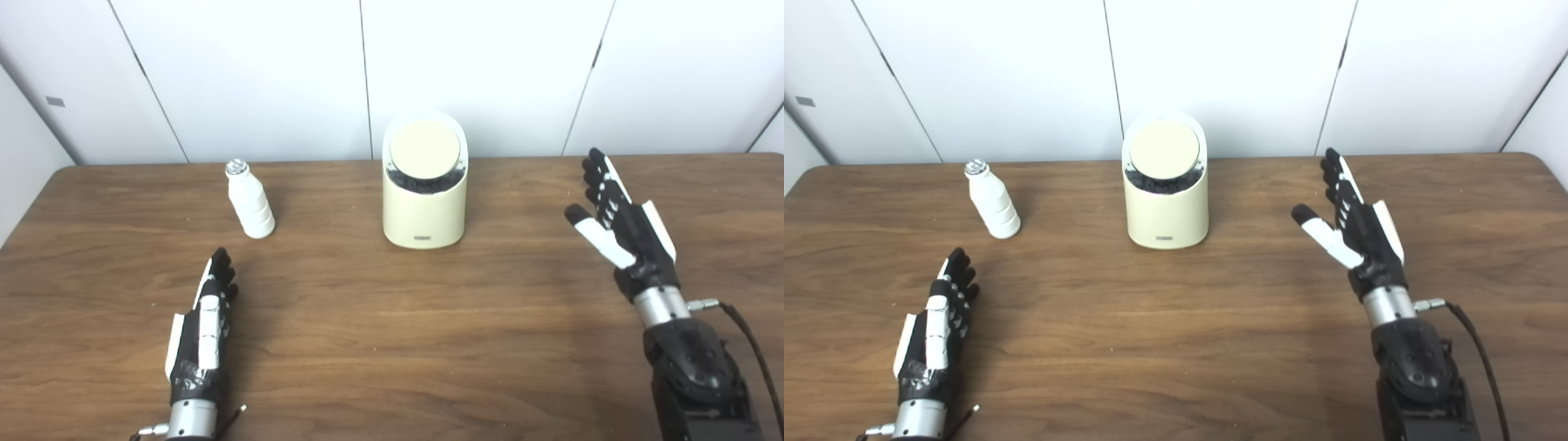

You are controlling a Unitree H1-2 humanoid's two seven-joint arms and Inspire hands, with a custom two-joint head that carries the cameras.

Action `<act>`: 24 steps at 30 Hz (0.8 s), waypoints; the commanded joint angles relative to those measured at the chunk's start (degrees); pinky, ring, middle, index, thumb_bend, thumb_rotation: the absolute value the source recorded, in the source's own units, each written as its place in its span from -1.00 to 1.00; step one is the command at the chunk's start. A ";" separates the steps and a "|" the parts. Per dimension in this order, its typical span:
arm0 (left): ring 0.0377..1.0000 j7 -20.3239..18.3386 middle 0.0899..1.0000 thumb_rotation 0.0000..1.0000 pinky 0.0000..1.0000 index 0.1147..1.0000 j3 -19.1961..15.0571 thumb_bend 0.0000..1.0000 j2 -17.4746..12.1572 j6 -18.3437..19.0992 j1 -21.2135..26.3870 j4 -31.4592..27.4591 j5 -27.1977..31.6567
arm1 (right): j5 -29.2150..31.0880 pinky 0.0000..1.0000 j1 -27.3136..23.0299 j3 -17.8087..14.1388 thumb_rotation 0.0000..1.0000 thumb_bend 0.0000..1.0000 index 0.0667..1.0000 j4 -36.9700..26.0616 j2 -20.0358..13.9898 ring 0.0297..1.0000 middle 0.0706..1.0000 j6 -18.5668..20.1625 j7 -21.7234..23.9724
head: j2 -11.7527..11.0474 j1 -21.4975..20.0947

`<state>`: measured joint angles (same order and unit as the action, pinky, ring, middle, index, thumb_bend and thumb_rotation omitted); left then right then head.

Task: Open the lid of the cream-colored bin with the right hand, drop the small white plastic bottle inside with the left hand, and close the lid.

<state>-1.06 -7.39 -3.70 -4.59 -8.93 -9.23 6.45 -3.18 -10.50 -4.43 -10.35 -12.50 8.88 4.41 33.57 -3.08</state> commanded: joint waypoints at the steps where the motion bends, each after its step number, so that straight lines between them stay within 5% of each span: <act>1: 1.00 -0.18 1.00 1.00 1.00 1.00 0.28 -0.04 -0.54 -0.05 0.23 1.95 -0.61 | -1.92 0.96 -4.30 0.73 0.30 0.71 0.96 -2.39 -1.40 0.97 0.95 -0.14 -0.04 | 0.10 -0.15; 6: 1.00 0.03 1.00 1.00 1.00 1.00 0.42 -0.07 -0.17 0.05 0.32 1.61 -0.57 | -7.64 0.91 -9.53 3.32 0.39 0.76 0.94 -3.96 -2.41 0.96 0.93 4.26 0.23 | 0.31 -0.38; 11: 1.00 -0.28 1.00 0.99 1.00 1.00 0.63 -0.03 -0.19 0.05 0.18 1.42 -0.20 | -11.73 0.82 -15.89 7.06 0.20 0.68 0.96 -5.89 -2.43 0.91 0.92 12.02 1.99 | 0.50 -0.47; 18: 1.00 0.00 1.00 0.98 1.00 1.00 1.04 0.07 -0.22 0.06 0.20 1.40 -1.33 | -19.58 0.68 -24.18 13.45 0.21 0.84 0.96 -1.11 -3.59 0.85 0.88 13.89 3.75 | 0.66 -0.34; 24: 1.00 1.18 0.99 1.00 1.00 0.97 1.15 0.09 0.11 0.22 0.15 1.52 -3.47 | -20.76 0.70 -28.21 15.33 0.00 0.77 0.96 2.99 -1.90 0.88 0.93 14.27 4.73 | 0.82 -0.32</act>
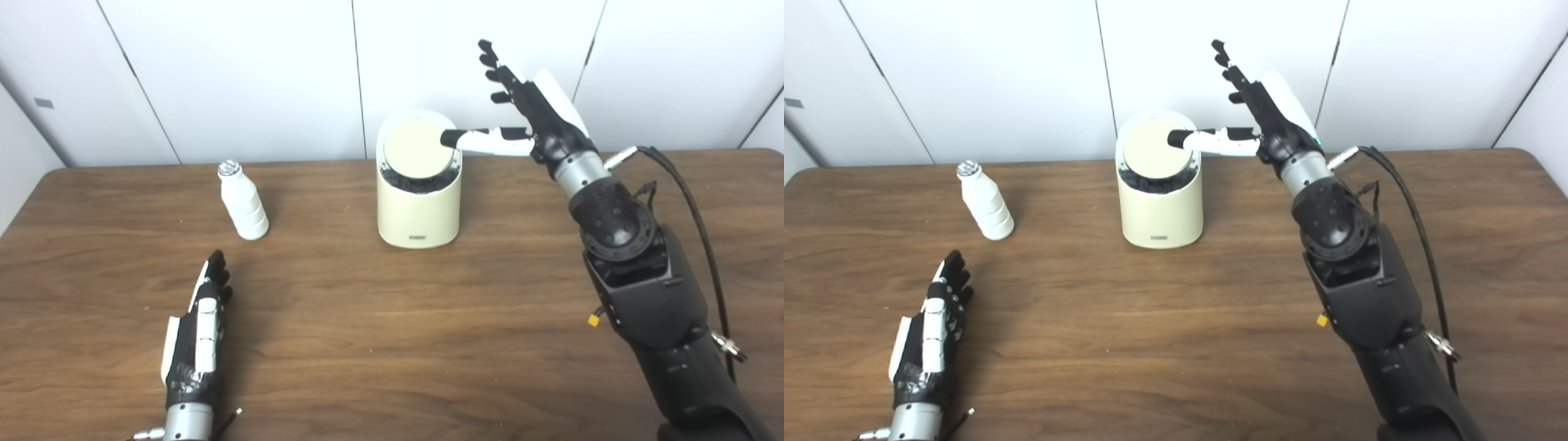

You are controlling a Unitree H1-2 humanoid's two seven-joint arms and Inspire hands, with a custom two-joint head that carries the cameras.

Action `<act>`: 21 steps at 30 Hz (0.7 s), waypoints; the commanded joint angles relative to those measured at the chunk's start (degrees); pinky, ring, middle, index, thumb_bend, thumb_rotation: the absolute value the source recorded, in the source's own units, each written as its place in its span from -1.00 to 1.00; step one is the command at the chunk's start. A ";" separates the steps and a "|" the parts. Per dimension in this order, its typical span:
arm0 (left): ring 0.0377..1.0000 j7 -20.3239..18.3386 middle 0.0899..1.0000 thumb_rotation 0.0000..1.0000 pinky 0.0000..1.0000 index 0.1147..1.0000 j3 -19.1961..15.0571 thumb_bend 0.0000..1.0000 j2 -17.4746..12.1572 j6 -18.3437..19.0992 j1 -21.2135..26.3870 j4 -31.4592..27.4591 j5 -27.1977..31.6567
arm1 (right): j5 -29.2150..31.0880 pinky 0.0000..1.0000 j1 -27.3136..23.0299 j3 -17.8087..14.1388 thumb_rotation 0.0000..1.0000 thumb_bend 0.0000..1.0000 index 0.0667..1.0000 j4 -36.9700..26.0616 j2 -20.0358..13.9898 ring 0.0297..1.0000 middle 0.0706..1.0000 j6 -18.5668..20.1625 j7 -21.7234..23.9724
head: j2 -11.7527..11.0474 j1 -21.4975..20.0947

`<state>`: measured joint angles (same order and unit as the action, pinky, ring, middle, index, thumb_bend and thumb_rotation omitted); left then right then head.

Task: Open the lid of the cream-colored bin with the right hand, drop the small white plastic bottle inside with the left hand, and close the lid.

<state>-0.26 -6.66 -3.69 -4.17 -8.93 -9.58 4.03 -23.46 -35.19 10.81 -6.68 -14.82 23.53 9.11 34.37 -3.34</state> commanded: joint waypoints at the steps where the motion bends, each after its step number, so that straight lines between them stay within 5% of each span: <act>1: 1.00 0.39 0.99 1.00 1.00 0.96 0.42 0.12 0.13 -0.22 0.18 1.99 -1.01 | -0.65 0.70 -4.20 0.42 -0.04 0.75 0.97 0.22 0.76 0.89 0.95 -0.28 0.21 | 0.07 -0.09; 15: 1.00 -0.48 1.00 0.98 1.00 0.98 0.44 0.19 0.53 -3.64 0.54 4.08 -0.08 | -5.66 0.52 -9.96 3.63 -0.20 0.85 0.93 11.69 1.98 0.78 0.85 -3.25 -1.53 | 0.09 0.05; 21: 1.00 -0.40 1.00 1.00 1.00 0.97 0.60 0.18 0.45 -3.59 0.63 3.93 -0.64 | -6.97 0.64 -10.77 4.35 -0.29 0.83 0.93 14.42 1.95 0.84 0.86 -4.42 -1.90 | 0.13 0.10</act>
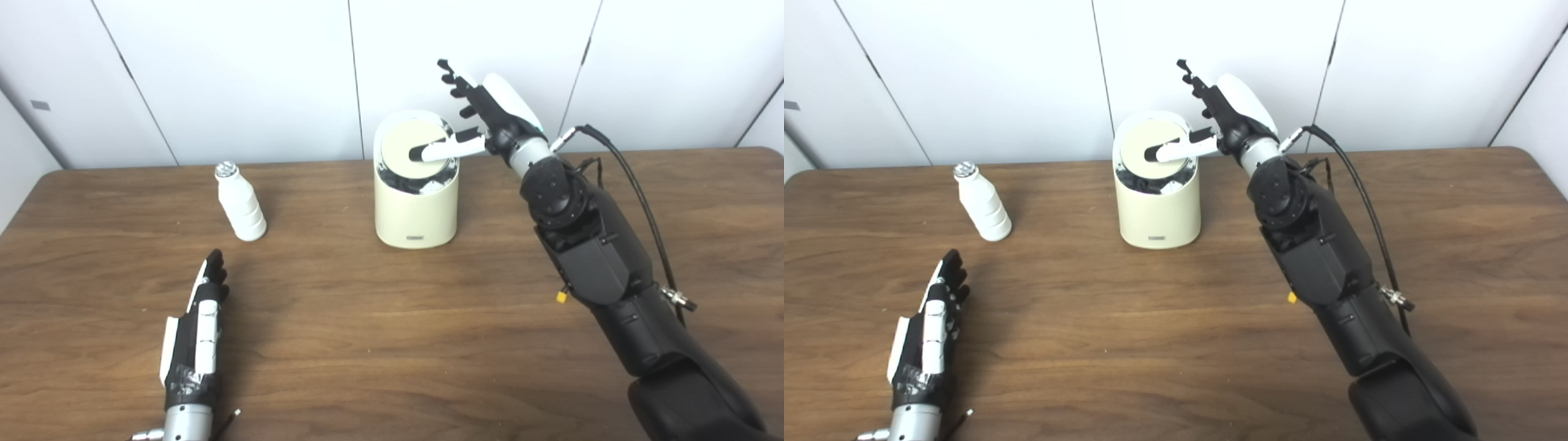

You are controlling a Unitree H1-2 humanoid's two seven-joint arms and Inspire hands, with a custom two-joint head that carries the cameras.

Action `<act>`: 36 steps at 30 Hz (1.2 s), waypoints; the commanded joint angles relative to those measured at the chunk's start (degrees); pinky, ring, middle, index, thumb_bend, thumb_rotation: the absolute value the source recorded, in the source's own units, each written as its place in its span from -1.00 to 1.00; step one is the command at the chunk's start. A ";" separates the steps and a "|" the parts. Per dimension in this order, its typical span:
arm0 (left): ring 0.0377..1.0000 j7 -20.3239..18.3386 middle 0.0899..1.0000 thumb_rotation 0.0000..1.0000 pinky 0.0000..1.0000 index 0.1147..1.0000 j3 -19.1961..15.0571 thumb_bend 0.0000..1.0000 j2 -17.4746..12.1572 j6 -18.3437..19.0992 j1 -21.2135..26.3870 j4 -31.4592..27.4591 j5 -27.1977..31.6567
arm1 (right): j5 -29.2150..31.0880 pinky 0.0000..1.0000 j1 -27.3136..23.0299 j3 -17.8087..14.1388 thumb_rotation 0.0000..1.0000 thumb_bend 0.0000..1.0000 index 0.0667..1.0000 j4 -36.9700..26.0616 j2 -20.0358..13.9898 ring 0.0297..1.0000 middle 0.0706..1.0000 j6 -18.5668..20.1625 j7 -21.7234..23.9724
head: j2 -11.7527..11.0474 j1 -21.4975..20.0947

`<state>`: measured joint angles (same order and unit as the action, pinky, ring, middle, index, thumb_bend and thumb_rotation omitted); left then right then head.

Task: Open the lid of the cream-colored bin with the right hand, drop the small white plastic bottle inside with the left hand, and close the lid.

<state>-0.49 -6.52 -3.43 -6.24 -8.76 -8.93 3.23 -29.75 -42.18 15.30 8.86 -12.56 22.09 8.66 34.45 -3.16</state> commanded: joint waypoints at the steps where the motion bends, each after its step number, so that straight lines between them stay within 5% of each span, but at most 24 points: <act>1: 1.00 -0.07 1.00 0.99 1.00 0.97 0.45 0.18 0.31 -1.44 0.45 3.20 0.17 | -0.64 0.68 -3.79 -0.17 -0.29 0.83 0.93 -0.81 -0.38 0.85 0.87 -3.21 -1.41 | 0.04 -0.03; 17: 0.98 -0.10 0.97 1.00 1.00 0.97 0.57 0.11 -0.03 -2.57 0.60 3.65 -0.33 | -0.81 0.96 -3.24 0.06 -0.32 0.85 0.96 0.66 -1.38 0.93 0.92 -3.86 -0.05 | 0.36 -0.06; 36: 0.99 -0.21 0.97 0.99 1.00 0.96 0.71 0.15 0.29 -3.36 0.59 3.77 0.04 | -4.96 0.92 -3.10 3.39 -0.43 0.84 0.94 3.32 -3.15 0.97 0.91 -9.59 -1.35 | 0.93 -0.02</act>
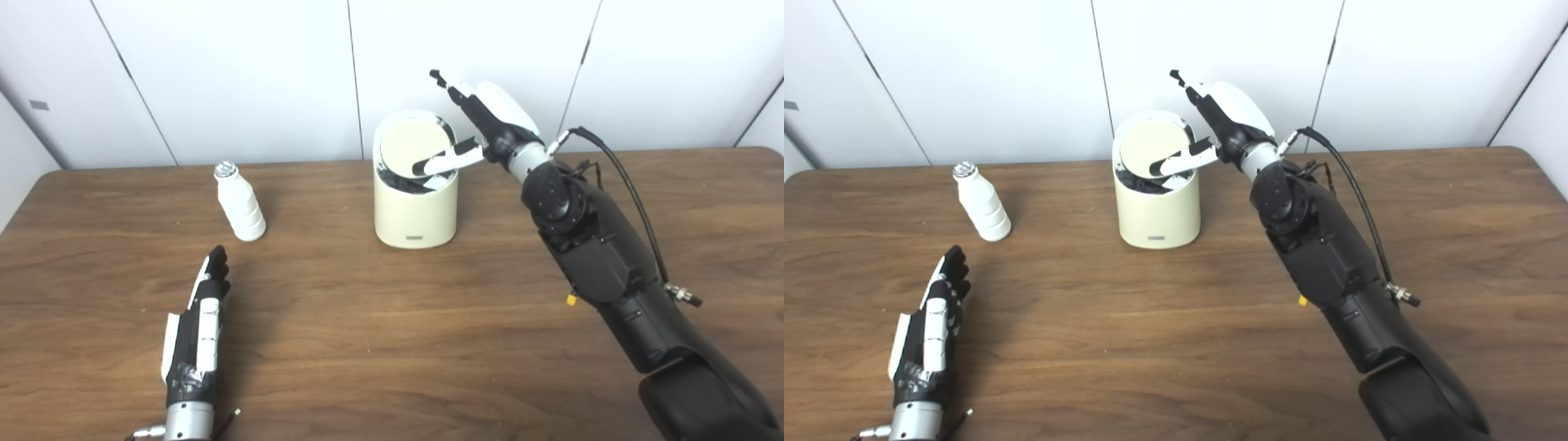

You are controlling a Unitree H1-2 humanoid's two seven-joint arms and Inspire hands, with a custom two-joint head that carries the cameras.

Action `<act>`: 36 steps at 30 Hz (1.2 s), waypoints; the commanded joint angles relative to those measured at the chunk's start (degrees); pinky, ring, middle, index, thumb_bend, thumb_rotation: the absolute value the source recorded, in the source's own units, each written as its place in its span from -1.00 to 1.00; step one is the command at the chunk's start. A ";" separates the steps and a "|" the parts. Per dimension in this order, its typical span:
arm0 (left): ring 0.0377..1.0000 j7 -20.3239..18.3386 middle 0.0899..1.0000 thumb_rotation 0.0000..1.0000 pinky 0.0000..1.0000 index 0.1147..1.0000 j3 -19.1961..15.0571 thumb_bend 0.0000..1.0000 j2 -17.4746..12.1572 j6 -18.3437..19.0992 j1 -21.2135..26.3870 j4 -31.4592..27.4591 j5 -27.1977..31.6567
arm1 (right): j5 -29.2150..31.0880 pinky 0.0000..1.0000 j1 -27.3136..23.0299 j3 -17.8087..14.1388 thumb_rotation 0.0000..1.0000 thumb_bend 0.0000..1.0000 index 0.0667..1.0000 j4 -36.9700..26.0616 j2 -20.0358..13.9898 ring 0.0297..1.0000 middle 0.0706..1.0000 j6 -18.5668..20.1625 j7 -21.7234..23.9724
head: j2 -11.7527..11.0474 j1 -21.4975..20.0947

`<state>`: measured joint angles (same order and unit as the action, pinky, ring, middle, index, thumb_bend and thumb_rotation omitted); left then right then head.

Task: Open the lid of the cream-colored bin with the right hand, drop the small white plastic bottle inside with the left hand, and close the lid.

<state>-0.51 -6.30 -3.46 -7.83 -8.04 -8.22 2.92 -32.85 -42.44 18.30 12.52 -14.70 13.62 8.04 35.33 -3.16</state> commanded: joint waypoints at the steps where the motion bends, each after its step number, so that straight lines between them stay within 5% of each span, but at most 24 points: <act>1: 0.99 -0.16 0.97 0.99 1.00 0.96 0.49 0.14 0.40 -1.66 -0.16 2.94 0.37 | -2.68 0.95 -2.90 0.80 -0.43 0.84 0.95 -0.25 -1.31 0.97 0.91 -1.40 -0.77 | 0.06 -0.04; 9: 1.00 0.01 0.99 0.99 1.00 0.97 0.58 0.13 0.73 -1.27 -0.09 2.72 0.47 | -9.11 1.00 -3.00 3.82 -0.50 0.83 0.98 0.50 -3.45 1.00 0.92 -4.08 -2.27 | 0.00 0.09; 21: 0.96 -0.02 0.94 0.96 1.00 0.97 0.58 0.11 1.17 -1.89 -0.19 2.63 1.05 | -6.84 1.00 -2.04 1.53 -0.38 0.75 0.95 -0.21 -2.56 1.00 0.90 -4.42 -2.43 | -0.07 0.30; 24: 0.96 -0.29 0.93 0.95 1.00 0.95 0.58 0.09 1.06 -2.25 -0.20 2.72 1.37 | -4.04 0.98 -1.90 -0.88 -0.29 0.69 0.94 -0.98 -1.42 0.96 0.88 -3.99 -2.66 | 0.00 0.35; 32: 1.00 0.08 1.00 0.99 1.00 0.99 0.53 0.11 0.90 -1.76 -0.25 3.02 0.53 | 4.68 0.51 -1.64 -9.14 -0.04 0.61 0.87 -6.22 2.06 0.74 0.81 1.37 -1.33 | 0.08 0.36; 36: 1.00 0.50 0.98 0.98 1.00 0.97 0.40 0.15 1.12 -1.03 -0.33 2.58 0.22 | 7.63 0.59 -0.31 -11.85 0.06 0.50 0.88 -9.24 2.40 0.78 0.84 5.44 -0.32 | 0.14 0.27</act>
<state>-0.32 -6.34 -3.09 -8.08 -7.80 -8.12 3.22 -26.22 -41.31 7.60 5.78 -12.01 18.02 7.52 35.42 -2.81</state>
